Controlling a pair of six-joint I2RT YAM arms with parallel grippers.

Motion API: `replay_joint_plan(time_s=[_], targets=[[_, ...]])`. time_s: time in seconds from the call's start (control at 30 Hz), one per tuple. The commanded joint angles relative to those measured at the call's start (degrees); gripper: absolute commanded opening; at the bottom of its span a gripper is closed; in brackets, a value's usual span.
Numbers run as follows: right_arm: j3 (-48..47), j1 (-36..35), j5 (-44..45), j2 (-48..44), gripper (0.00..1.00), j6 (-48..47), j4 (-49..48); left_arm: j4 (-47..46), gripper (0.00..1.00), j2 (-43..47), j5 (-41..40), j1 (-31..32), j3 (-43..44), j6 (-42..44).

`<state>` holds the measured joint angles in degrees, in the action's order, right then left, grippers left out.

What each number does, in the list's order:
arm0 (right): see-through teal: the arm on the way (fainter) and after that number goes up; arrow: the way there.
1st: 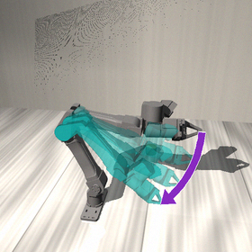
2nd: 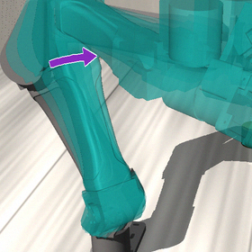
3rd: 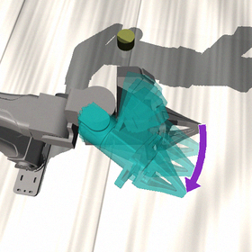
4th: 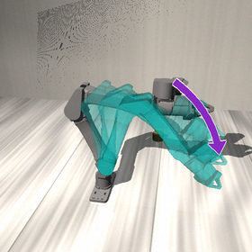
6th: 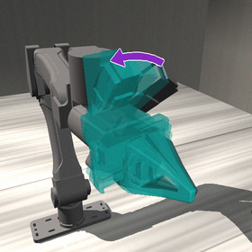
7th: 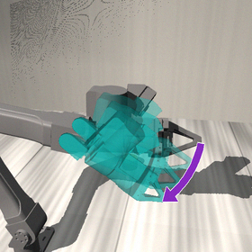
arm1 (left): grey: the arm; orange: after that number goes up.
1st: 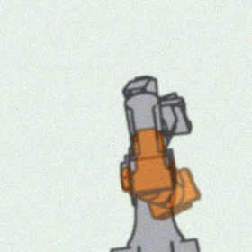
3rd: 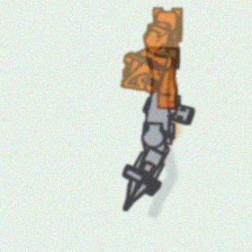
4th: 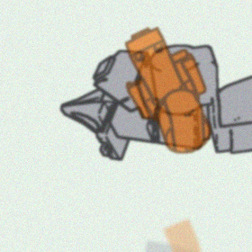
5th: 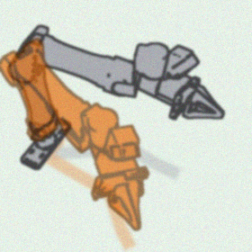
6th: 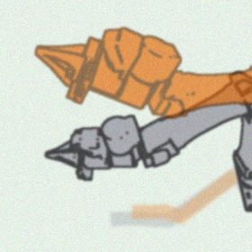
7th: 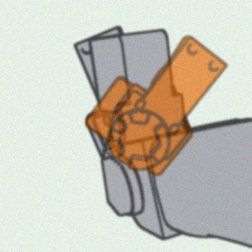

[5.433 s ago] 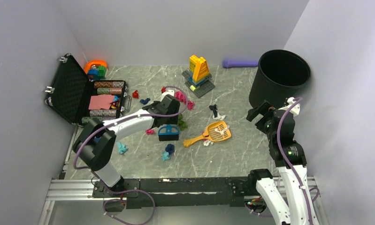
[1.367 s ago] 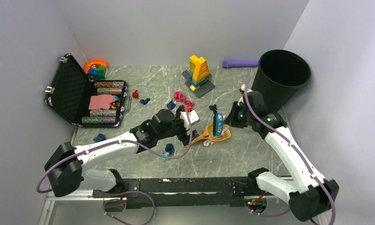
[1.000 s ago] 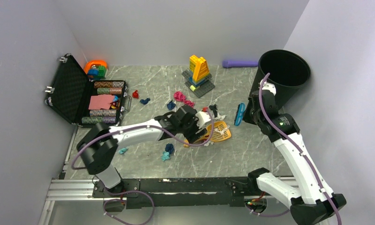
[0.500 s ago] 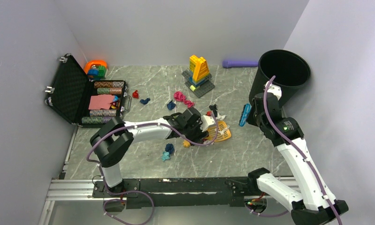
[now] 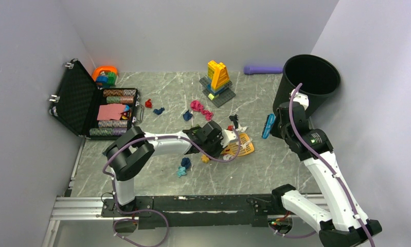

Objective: Sweep away the paper scraps from the table

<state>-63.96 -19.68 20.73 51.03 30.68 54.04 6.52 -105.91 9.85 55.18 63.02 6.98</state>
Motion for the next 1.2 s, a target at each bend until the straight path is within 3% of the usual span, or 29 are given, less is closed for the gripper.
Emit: replay_joint_plan(time_s=[0.0,0.33,0.57,0.83,1.03,1.17], targets=[[-1.44,0.08,1.76,-0.99,0.0,0.9,0.63,-2.78,0.06,0.97,1.91,0.43,-0.96,-0.3],[-0.98,0.09,2.88,-1.73,0.0,0.59,0.01,4.32,0.0,11.73,-2.61,0.37,-0.75,-1.72],[0.9,0.15,0.17,-1.97,0.0,-0.88,-2.16,9.41,0.0,18.23,-17.08,0.28,-0.61,-12.46],[3.15,-0.02,-26.59,-0.41,0.0,-7.91,-10.47,21.39,0.0,28.88,-36.35,-2.01,-1.32,-27.09],[6.69,-1.75,-44.36,3.59,0.0,-4.35,-20.17,35.76,0.0,36.76,-33.1,-14.27,-0.05,-33.9],[8.44,-10.02,-43.72,5.77,0.0,0.15,-28.31,42.63,0.0,43.46,-35.75,-19.26,0.71,-35.02]])
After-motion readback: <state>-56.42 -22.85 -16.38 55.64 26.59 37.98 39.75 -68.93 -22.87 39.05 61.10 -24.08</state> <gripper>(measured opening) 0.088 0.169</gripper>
